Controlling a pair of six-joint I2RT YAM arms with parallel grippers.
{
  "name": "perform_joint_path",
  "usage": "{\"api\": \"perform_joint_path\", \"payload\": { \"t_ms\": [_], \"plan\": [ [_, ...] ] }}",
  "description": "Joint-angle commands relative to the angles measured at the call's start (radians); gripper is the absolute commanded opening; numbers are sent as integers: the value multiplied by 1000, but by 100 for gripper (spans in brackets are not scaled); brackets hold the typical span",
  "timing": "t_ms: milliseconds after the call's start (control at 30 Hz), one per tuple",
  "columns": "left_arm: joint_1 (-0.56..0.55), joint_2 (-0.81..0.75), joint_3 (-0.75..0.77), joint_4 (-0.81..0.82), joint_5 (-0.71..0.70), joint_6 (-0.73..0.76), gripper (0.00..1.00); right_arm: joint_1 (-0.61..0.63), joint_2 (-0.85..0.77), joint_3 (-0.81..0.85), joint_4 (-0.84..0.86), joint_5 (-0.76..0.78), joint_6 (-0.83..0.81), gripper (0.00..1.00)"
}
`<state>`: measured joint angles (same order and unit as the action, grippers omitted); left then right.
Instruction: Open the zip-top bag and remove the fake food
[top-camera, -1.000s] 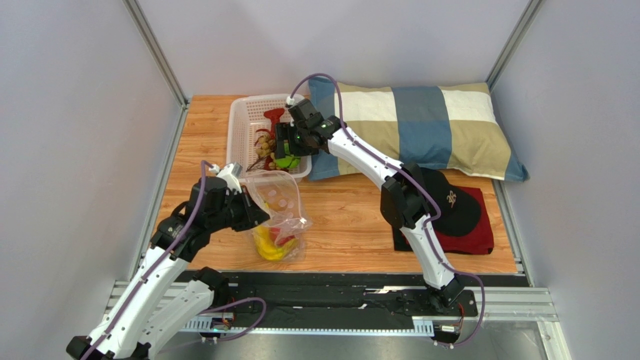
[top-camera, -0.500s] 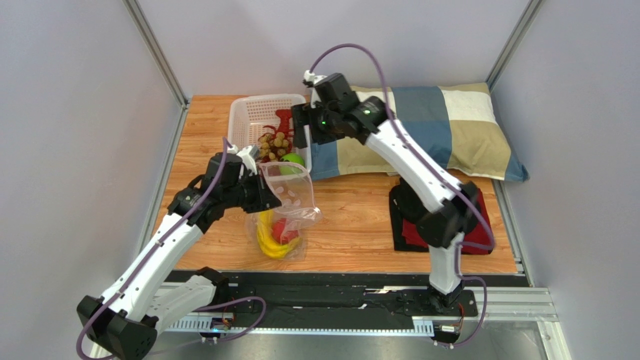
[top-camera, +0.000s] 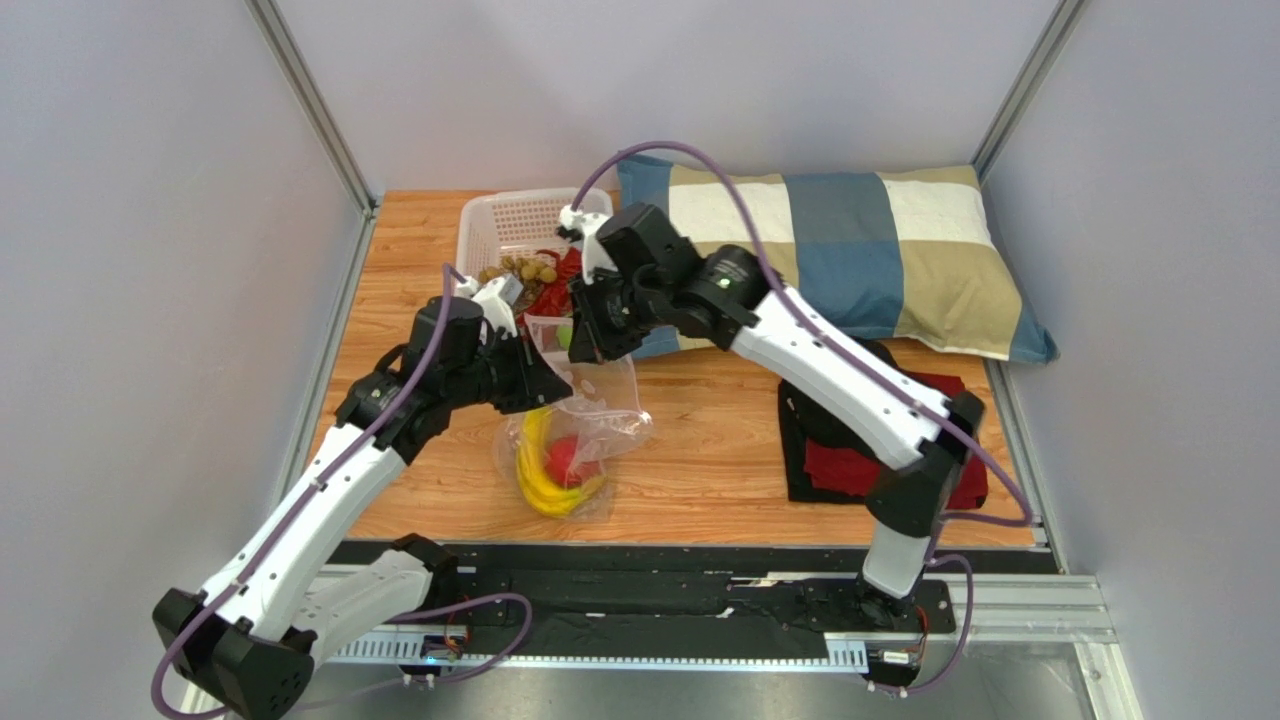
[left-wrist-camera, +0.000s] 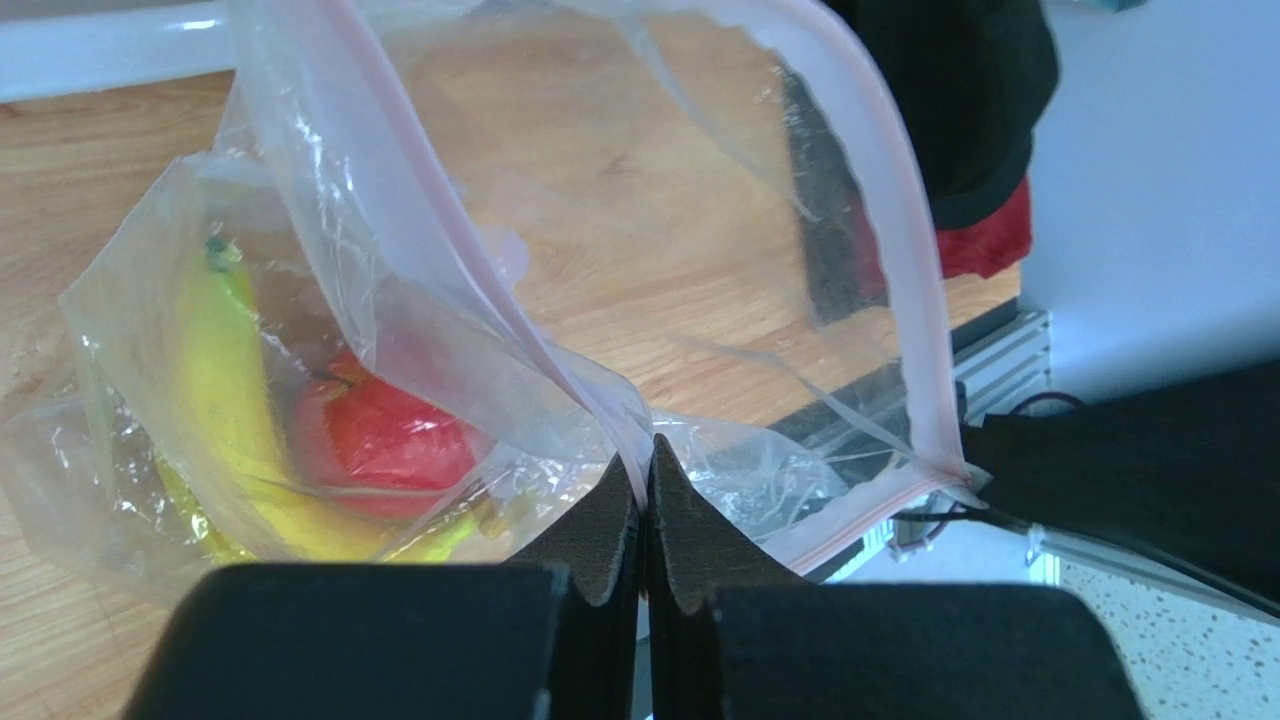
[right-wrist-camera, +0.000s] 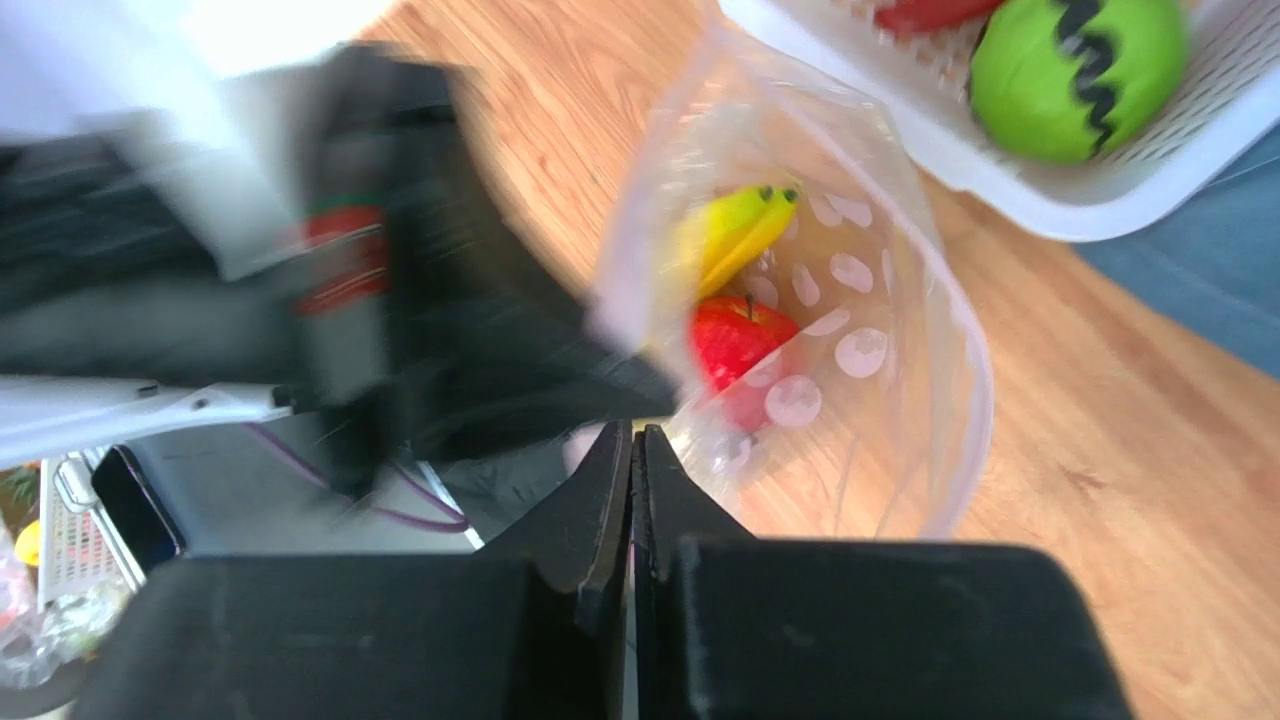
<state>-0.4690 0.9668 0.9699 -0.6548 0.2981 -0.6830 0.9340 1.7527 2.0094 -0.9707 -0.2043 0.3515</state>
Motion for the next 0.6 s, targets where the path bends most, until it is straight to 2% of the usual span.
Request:
{"api": "perform_joint_path", "payload": {
  "t_ms": [0, 233, 433, 567],
  "plan": [
    [-3, -79, 35, 41, 19, -10, 0, -8, 91, 8, 46, -78, 18, 0],
    [-2, -171, 15, 4, -14, -52, 0, 3, 214, 20, 44, -168, 70, 0],
    [-2, -151, 55, 6, -4, -44, 0, 23, 251, -81, 144, -231, 155, 0],
    [-2, -154, 49, -34, -34, -52, 0, 32, 255, -167, 182, -196, 142, 0]
  ]
}}
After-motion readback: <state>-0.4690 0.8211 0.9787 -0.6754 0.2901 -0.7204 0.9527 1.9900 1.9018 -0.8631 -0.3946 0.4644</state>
